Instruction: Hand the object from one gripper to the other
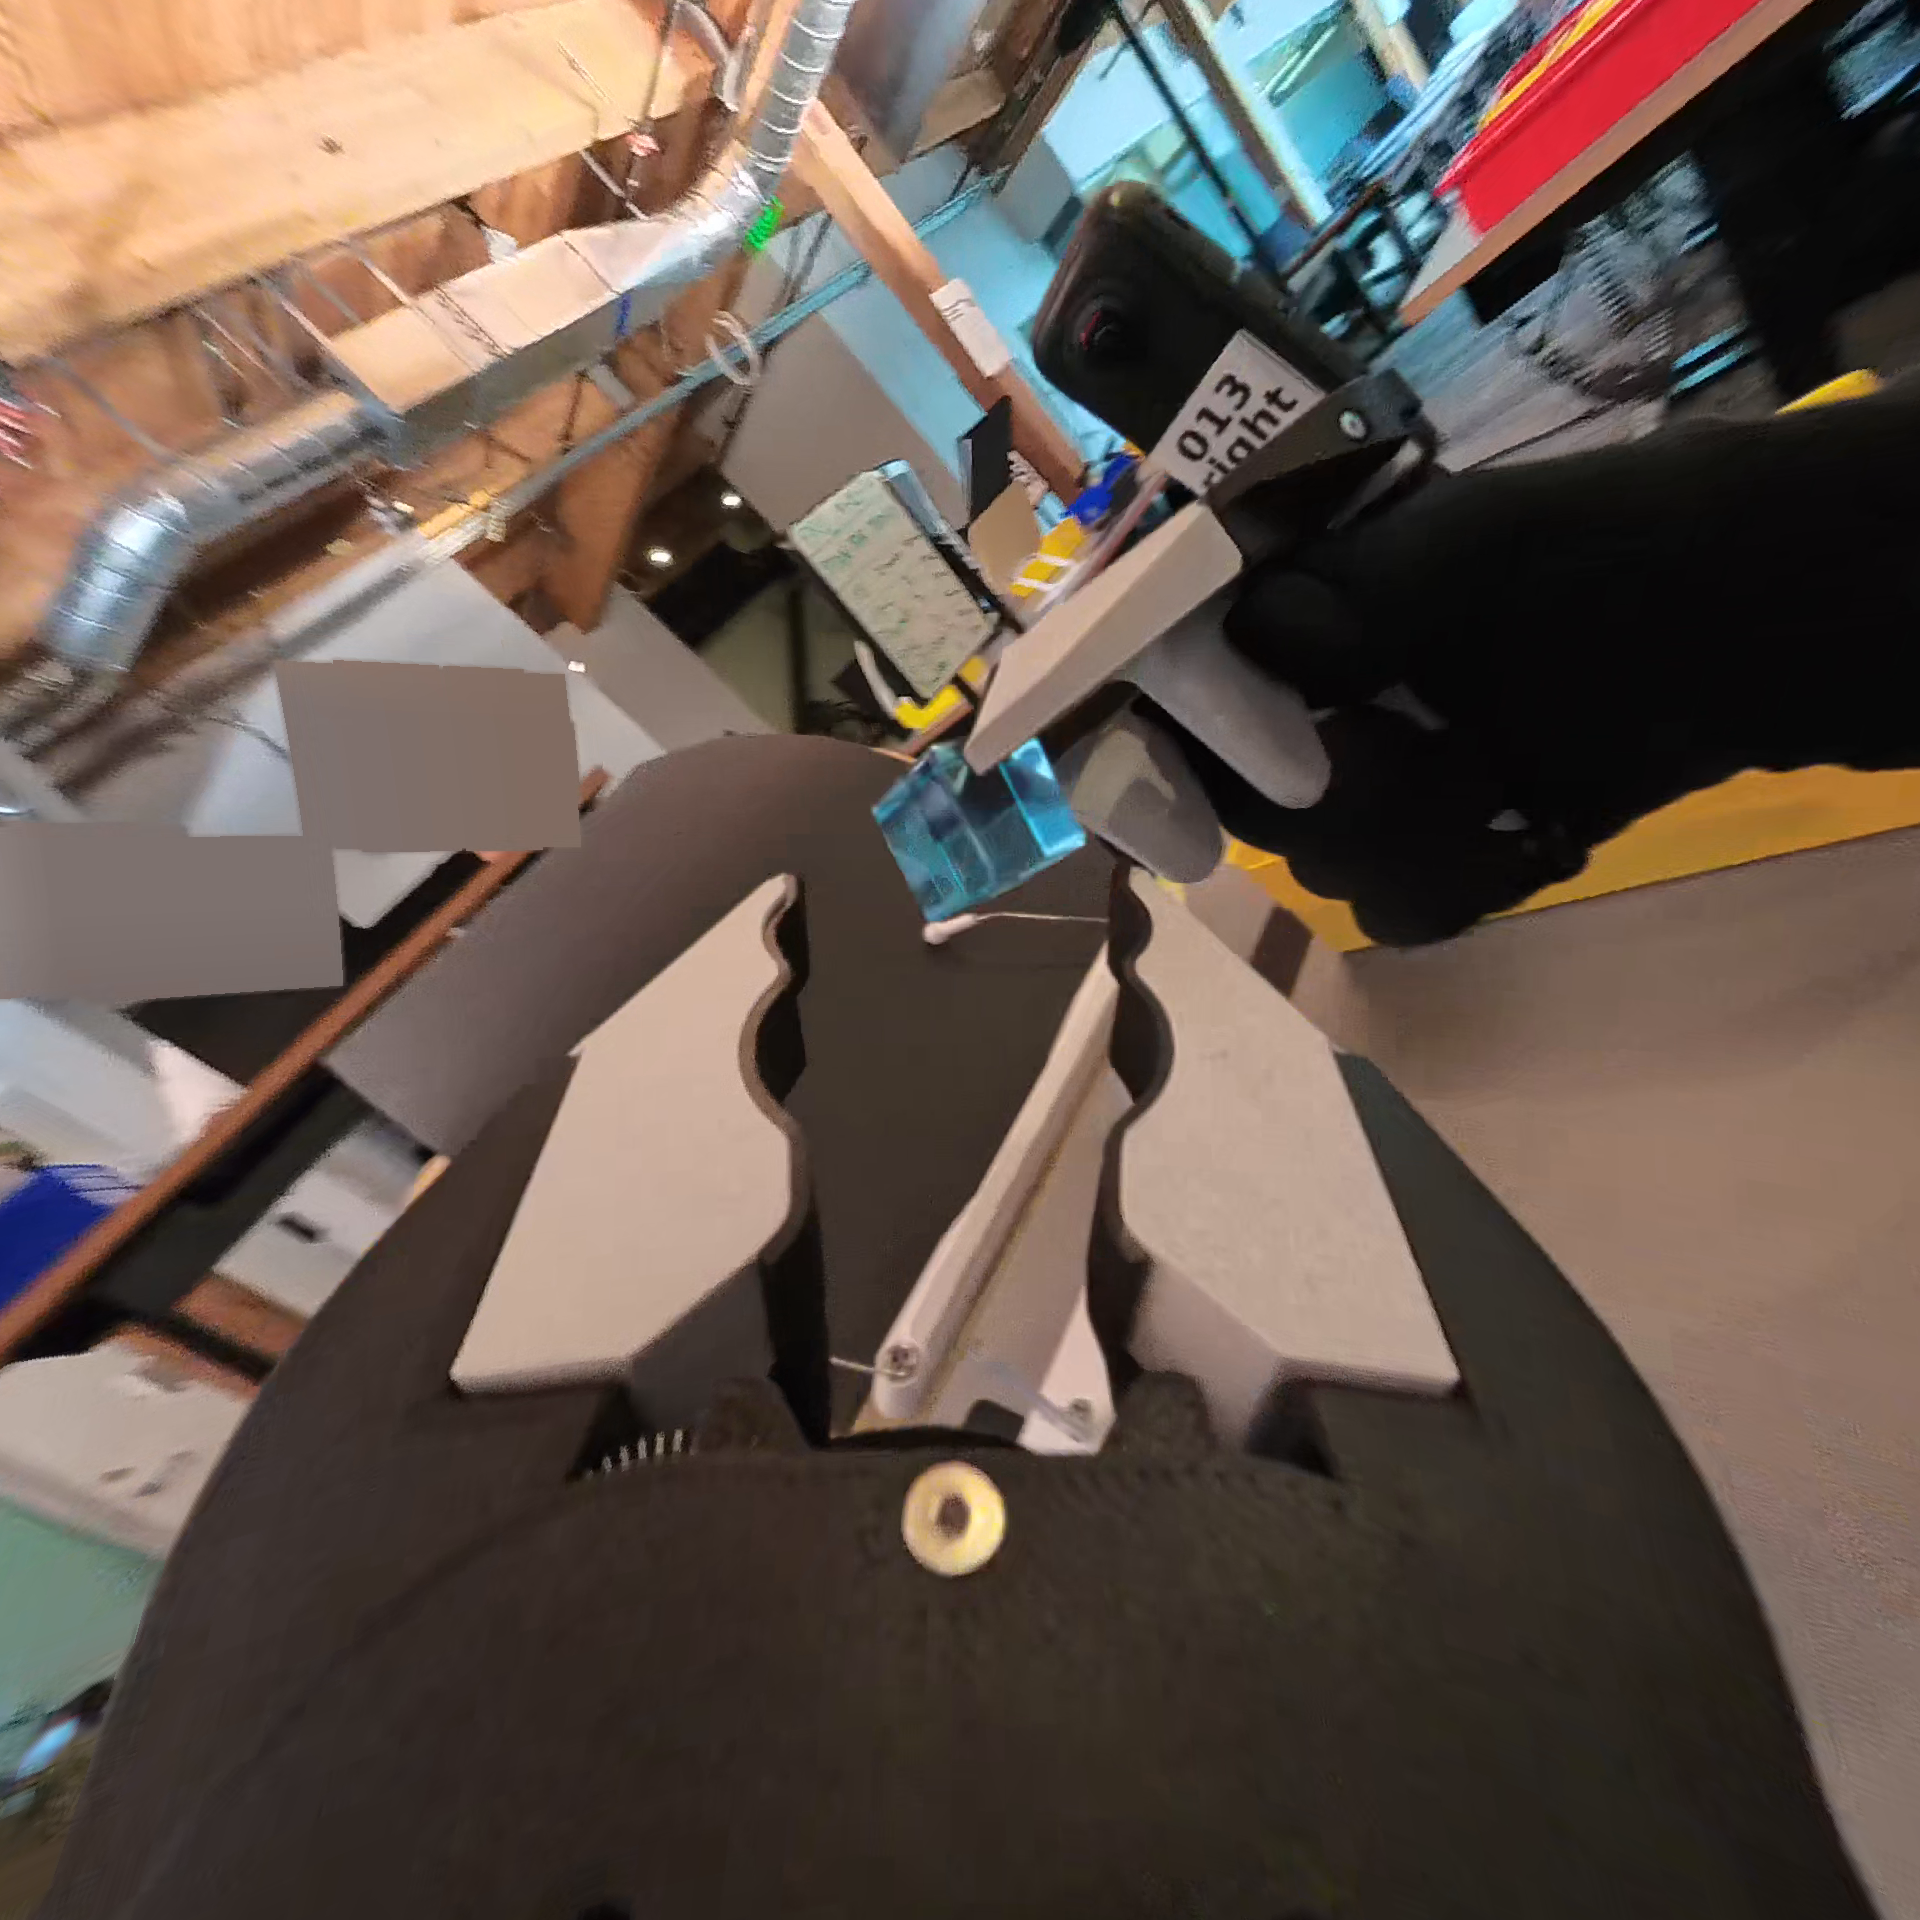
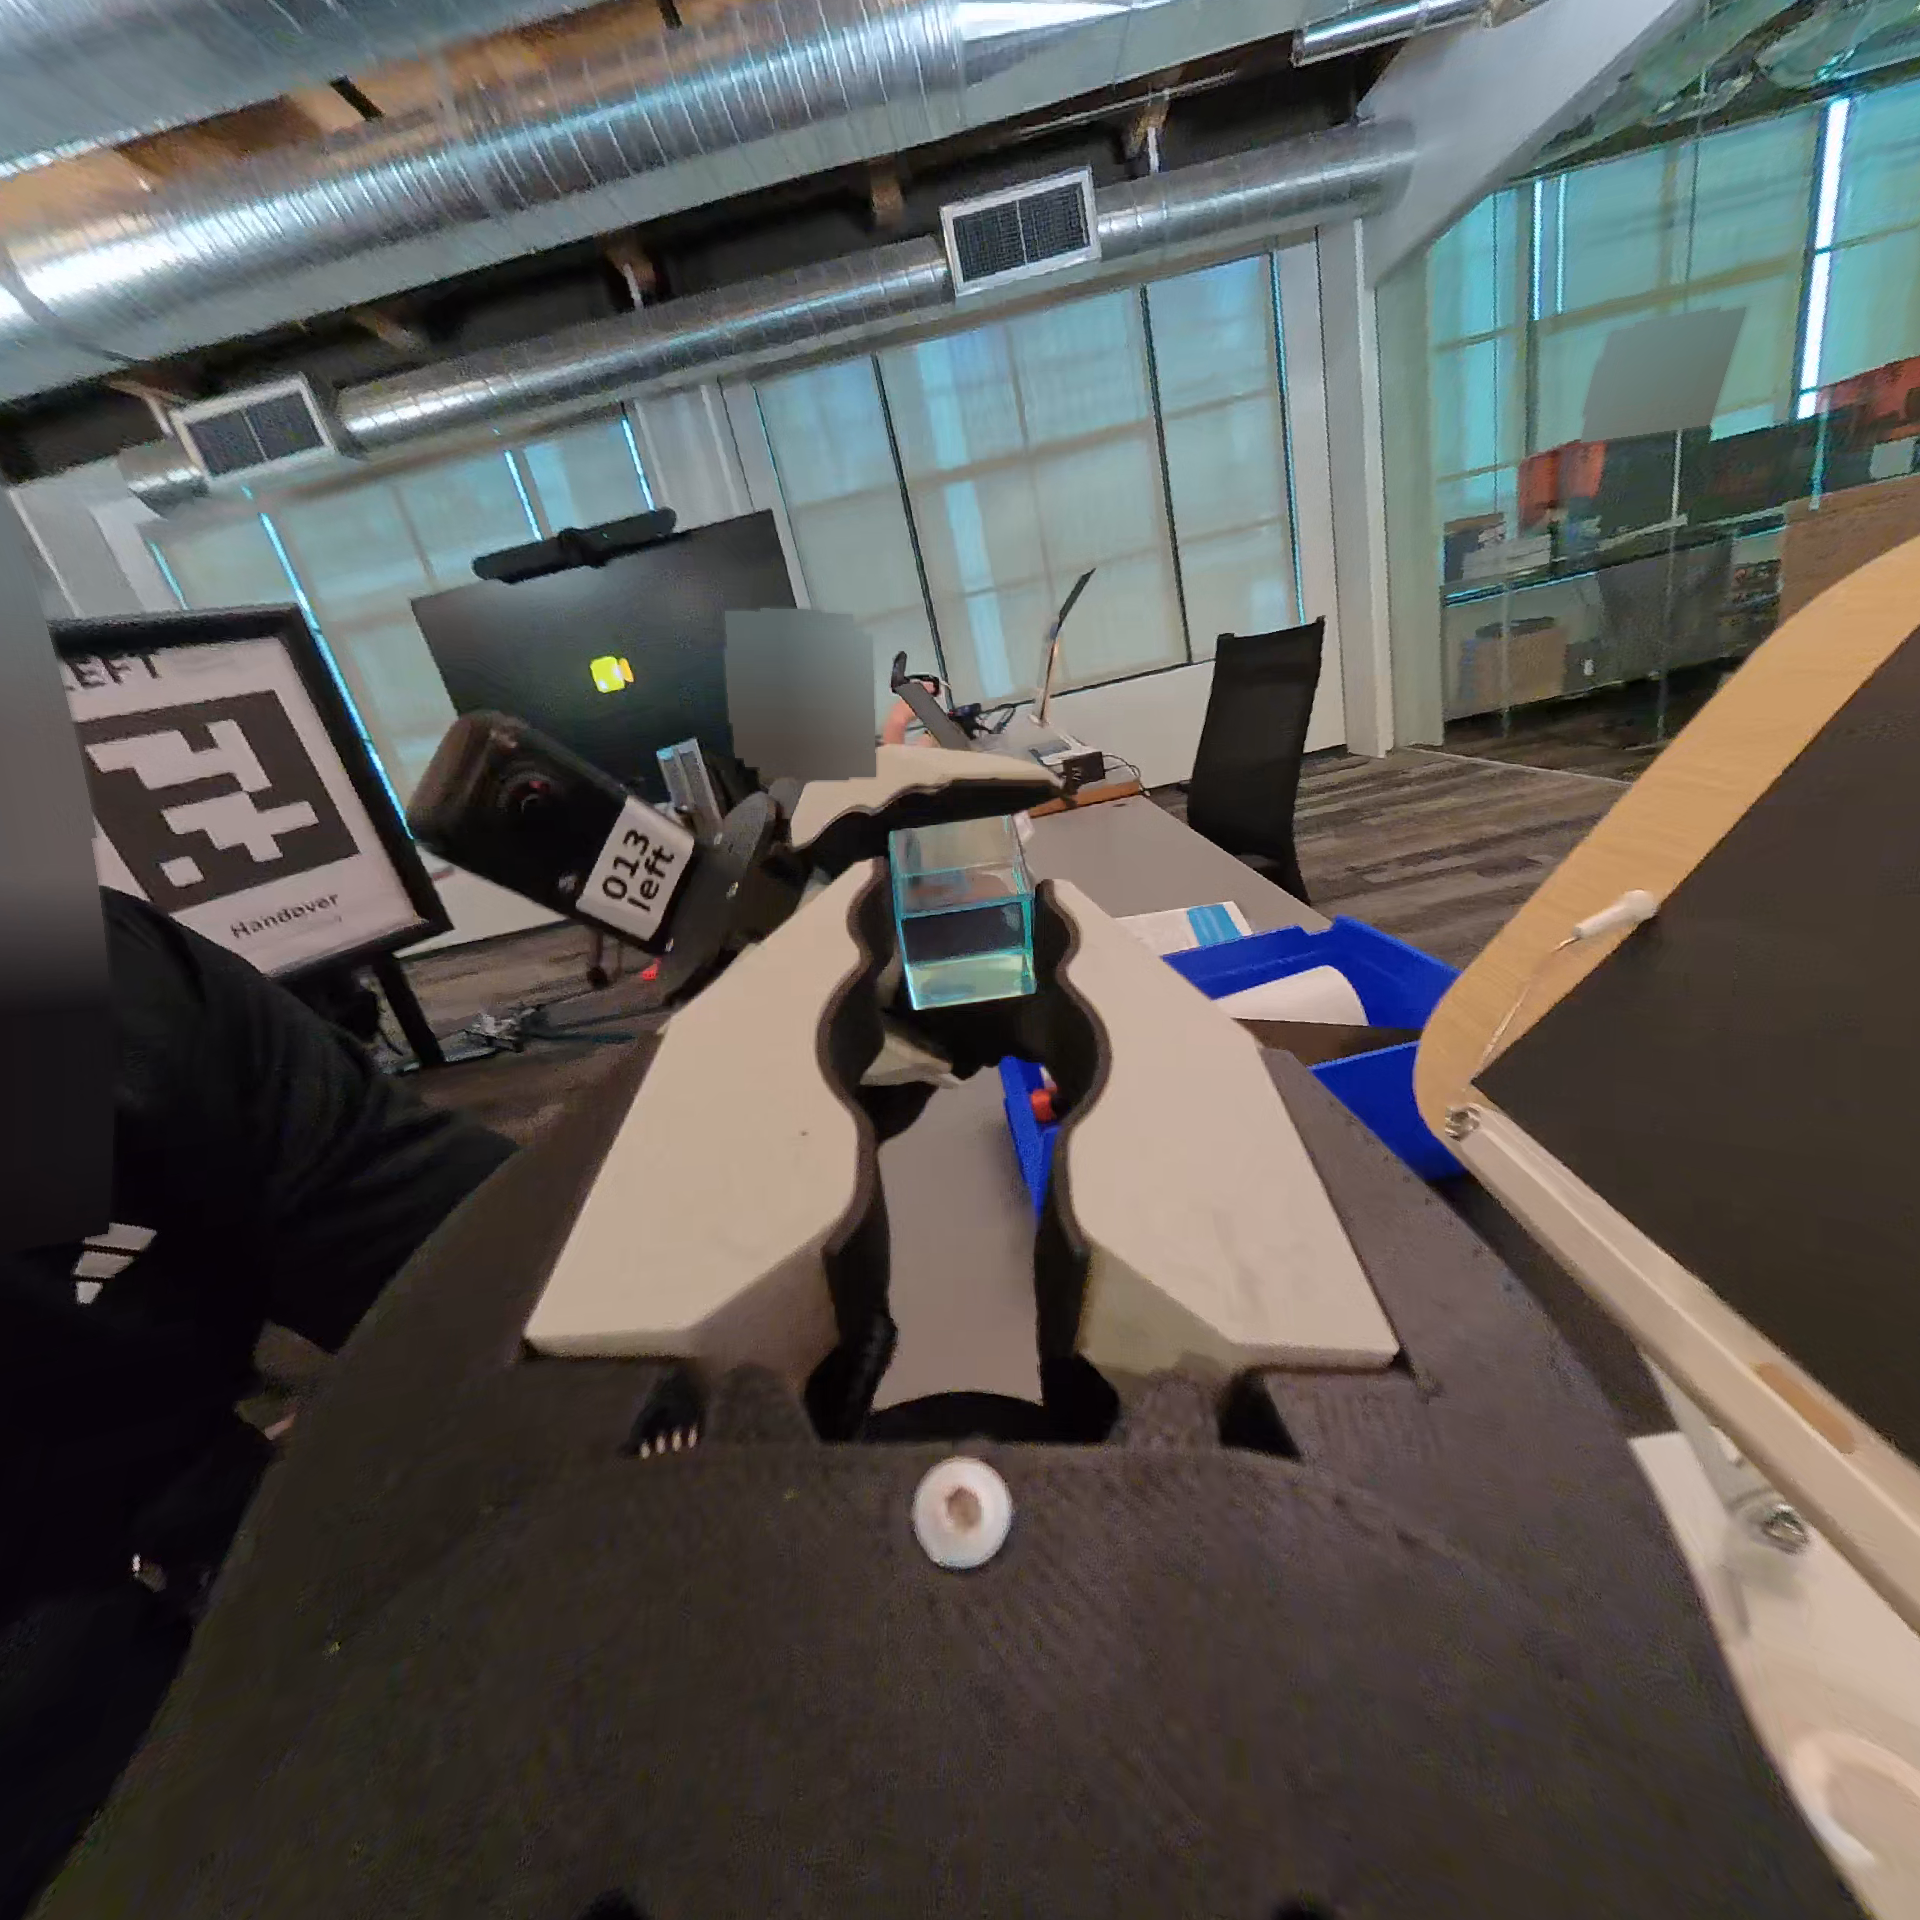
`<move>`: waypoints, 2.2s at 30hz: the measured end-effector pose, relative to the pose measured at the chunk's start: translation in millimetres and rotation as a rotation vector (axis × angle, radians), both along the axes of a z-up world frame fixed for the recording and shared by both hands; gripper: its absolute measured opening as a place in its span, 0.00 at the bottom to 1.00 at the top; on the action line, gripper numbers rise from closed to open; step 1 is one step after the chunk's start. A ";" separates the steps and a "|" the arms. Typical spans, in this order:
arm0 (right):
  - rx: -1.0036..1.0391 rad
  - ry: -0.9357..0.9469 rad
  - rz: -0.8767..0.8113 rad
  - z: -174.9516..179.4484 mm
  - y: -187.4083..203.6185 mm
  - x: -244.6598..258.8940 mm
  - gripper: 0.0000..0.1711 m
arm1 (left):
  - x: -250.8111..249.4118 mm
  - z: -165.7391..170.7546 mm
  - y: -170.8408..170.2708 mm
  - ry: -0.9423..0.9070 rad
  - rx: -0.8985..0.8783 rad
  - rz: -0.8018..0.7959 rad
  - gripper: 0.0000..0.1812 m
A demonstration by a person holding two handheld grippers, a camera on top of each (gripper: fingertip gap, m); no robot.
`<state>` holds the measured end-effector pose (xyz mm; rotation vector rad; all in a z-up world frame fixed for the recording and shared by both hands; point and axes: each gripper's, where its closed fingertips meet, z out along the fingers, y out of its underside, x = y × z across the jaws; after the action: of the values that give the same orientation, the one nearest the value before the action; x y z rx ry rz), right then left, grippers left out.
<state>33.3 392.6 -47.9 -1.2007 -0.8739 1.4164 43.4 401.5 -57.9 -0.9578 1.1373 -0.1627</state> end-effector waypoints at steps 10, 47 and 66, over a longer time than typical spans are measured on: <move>-0.148 0.180 0.044 7.7 5.3 -8.8 0.14 | -4.7 15.3 5.3 -0.028 0.279 0.251 0.23; 1.082 -0.511 -0.556 -16.4 -11.0 -21.4 0.34 | -1.7 -0.7 -32.8 -0.264 -0.883 -0.656 0.14; 0.973 -0.436 -0.410 -19.0 -24.5 -22.9 0.24 | -1.7 -4.9 -45.6 -0.226 -0.861 -0.753 0.14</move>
<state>10.3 368.1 -66.8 -0.8327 -1.3075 0.2780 41.7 355.9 -62.7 -1.1545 1.1749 -1.4228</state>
